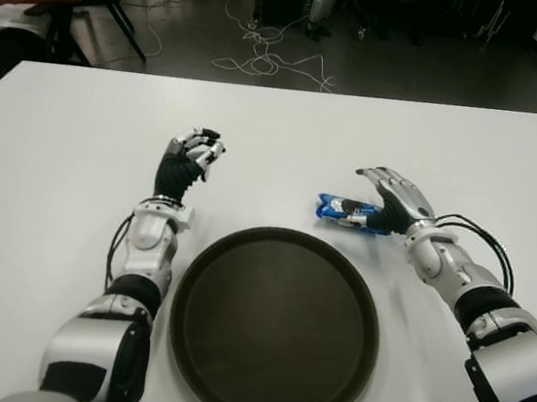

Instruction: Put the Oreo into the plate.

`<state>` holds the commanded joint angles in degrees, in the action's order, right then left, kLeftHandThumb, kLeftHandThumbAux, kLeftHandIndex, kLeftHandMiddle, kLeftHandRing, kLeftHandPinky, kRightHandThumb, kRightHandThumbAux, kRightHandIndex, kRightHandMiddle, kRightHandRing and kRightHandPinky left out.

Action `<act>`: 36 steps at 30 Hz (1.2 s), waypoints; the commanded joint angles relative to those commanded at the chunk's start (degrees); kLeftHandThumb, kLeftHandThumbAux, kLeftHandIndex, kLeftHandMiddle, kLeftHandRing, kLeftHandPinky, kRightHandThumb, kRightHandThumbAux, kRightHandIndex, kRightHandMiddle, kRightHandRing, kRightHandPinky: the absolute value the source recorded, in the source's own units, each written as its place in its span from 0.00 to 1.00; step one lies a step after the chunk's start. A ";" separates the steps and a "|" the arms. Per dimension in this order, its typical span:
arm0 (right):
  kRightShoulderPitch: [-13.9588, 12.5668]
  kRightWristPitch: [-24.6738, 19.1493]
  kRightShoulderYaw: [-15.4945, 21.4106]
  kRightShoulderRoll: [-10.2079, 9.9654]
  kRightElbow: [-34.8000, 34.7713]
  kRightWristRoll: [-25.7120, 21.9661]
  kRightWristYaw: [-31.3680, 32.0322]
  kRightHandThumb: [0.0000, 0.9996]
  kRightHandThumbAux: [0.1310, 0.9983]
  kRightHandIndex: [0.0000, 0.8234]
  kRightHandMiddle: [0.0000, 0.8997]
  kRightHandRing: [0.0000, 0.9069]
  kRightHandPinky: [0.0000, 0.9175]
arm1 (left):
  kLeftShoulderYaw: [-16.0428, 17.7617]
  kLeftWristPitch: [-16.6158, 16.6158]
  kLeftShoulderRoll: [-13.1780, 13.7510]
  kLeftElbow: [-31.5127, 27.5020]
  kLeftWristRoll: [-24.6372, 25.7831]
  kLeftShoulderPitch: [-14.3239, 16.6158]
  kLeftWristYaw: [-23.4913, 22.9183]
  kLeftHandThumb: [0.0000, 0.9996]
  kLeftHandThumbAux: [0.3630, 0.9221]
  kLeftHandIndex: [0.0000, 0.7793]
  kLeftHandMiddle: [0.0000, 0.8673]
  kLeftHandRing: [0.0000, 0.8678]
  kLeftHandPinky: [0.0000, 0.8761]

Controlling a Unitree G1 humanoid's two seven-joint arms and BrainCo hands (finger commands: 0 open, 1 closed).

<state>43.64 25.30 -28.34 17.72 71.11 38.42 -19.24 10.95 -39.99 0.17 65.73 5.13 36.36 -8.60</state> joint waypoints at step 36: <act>0.57 -6.08 -0.18 -3.37 2.83 -1.18 6.85 0.00 0.67 0.08 0.15 0.21 0.27 | -1.18 -0.28 0.53 -0.10 -0.30 0.02 0.25 0.85 0.55 0.51 0.59 0.91 0.89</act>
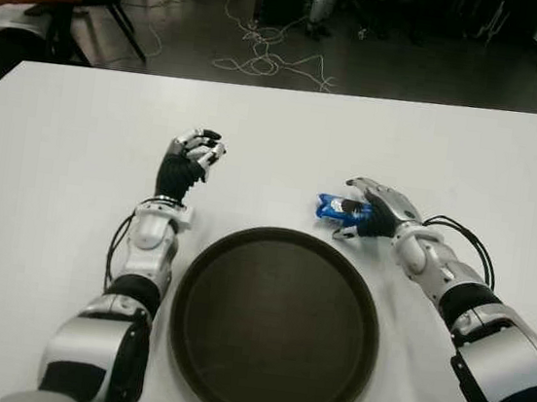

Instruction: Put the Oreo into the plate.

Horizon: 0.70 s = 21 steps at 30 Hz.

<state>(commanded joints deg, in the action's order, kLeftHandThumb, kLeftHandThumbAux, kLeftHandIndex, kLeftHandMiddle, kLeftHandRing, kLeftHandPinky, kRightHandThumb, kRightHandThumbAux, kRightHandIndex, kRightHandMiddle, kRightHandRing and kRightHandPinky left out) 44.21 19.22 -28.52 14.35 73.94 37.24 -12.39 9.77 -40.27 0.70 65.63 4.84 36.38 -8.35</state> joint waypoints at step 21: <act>-0.57 1.74 0.24 0.05 -0.05 -0.23 -0.86 0.06 0.76 0.24 0.28 0.30 0.33 | 0.00 0.02 -0.27 0.03 -0.25 -0.17 1.27 0.86 0.55 0.52 0.60 0.92 0.89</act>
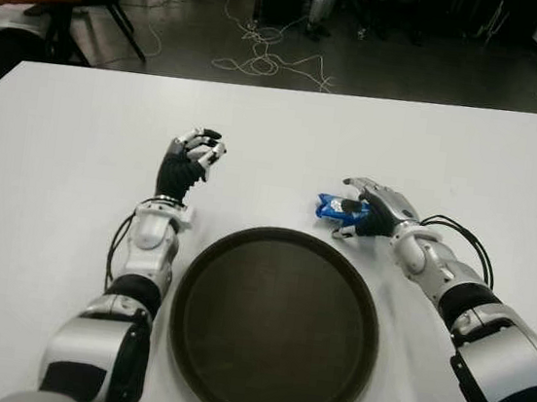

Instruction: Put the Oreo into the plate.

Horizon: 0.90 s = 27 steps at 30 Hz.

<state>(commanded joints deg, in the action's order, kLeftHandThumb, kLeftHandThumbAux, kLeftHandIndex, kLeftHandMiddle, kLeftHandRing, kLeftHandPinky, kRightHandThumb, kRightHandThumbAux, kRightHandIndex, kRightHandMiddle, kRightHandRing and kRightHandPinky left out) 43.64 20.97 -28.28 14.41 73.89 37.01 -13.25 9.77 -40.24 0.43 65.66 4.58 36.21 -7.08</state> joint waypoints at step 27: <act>0.23 2.11 -1.35 1.00 -0.10 0.24 0.78 0.22 0.74 0.62 0.61 0.59 0.54 | -0.60 0.87 -0.35 -1.07 -0.90 -0.20 2.18 0.86 0.54 0.51 0.60 0.94 0.90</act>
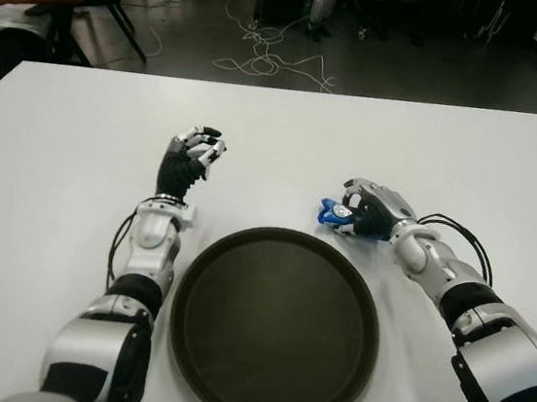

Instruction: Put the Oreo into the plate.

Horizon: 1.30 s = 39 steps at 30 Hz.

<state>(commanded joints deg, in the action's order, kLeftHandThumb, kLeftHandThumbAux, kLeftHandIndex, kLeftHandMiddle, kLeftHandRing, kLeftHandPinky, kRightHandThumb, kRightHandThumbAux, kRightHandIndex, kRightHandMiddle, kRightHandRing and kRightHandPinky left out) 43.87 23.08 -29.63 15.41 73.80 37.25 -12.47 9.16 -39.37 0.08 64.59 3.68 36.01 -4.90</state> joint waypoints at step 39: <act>0.34 -3.25 1.49 0.09 0.06 -0.10 -5.65 0.70 0.69 0.52 0.81 0.80 0.75 | -0.52 -1.02 -0.49 -0.26 -1.01 0.08 0.83 0.86 0.54 0.52 0.60 0.95 0.92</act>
<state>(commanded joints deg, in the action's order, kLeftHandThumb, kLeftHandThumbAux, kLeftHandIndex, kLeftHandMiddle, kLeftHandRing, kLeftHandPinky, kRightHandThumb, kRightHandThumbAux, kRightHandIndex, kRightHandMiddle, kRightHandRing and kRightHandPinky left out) 44.21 19.83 -28.14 15.50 73.85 37.15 -18.12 8.64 -40.39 -0.40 64.33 2.67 36.09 -4.07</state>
